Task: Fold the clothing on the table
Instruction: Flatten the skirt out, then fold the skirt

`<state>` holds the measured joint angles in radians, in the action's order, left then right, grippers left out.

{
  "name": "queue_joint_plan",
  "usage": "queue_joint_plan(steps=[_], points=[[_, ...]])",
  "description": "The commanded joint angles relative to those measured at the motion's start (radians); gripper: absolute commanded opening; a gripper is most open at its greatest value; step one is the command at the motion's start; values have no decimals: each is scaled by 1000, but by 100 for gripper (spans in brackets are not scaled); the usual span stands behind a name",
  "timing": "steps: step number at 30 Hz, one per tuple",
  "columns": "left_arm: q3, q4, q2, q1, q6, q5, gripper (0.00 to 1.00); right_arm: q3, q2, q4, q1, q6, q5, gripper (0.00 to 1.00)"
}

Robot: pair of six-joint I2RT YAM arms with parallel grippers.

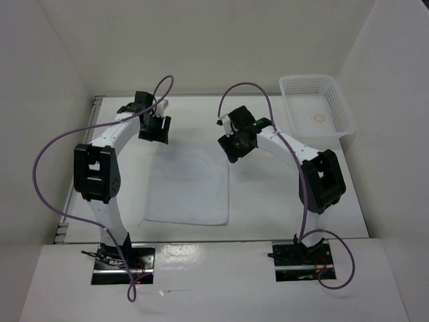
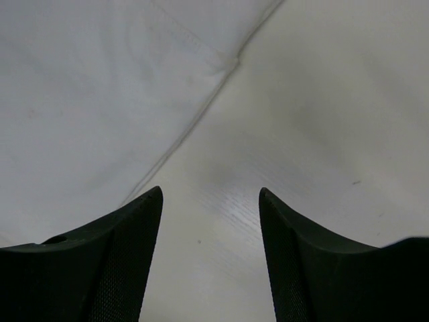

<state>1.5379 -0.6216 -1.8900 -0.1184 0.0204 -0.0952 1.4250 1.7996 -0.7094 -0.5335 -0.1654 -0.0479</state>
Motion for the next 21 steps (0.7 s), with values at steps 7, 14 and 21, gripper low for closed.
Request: queue_joint_plan(steps=[7, 14, 21], points=[[91, -15, -152, 63, 10, -118, 70, 138, 99, 84, 127, 46, -167, 64], [116, 8, -208, 94, -19, -120, 64, 166, 139, 73, 142, 46, -198, 64], [160, 17, -271, 94, -30, -120, 60, 202, 158, 53, 142, 37, -207, 64]])
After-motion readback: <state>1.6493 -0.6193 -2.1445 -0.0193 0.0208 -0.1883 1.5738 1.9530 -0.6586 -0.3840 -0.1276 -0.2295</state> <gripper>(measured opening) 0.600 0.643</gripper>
